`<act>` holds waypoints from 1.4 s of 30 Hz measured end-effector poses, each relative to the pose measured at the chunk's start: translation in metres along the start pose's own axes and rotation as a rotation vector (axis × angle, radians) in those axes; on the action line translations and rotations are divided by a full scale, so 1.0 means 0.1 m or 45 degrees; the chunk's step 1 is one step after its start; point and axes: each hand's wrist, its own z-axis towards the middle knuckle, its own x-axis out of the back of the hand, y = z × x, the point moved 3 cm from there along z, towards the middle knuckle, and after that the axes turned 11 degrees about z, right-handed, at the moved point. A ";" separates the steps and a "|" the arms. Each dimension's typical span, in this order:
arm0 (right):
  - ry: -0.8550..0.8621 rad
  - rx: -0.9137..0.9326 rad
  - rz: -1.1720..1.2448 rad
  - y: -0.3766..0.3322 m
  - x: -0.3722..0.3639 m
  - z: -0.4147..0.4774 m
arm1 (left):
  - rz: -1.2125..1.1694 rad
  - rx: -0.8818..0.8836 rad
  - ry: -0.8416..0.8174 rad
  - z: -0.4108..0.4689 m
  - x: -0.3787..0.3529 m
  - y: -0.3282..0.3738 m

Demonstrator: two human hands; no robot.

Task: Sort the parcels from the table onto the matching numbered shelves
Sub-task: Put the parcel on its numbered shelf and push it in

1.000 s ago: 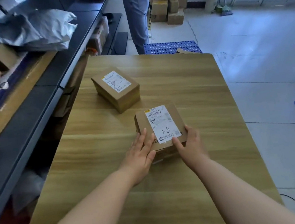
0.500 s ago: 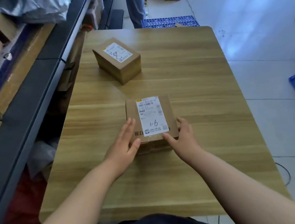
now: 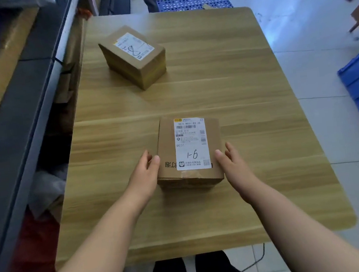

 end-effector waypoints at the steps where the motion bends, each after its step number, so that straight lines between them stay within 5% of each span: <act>1: -0.016 -0.025 0.050 0.02 -0.03 0.00 | -0.005 0.011 -0.022 0.03 -0.04 -0.01; 7: -0.114 -0.004 0.178 0.09 -0.10 0.04 | -0.160 -0.041 -0.121 0.06 -0.16 0.01; 13: -0.218 0.185 0.167 -0.27 -0.05 0.00 | -0.251 -0.176 0.029 -0.24 -0.12 0.29; 26: -1.209 0.415 -0.282 -0.70 -0.89 -0.95 | -0.701 -0.044 0.796 -2.22 0.34 -0.15; 42: -2.176 0.367 -0.919 0.93 -2.12 -3.76 | -0.994 0.428 1.782 -5.29 -0.22 -1.84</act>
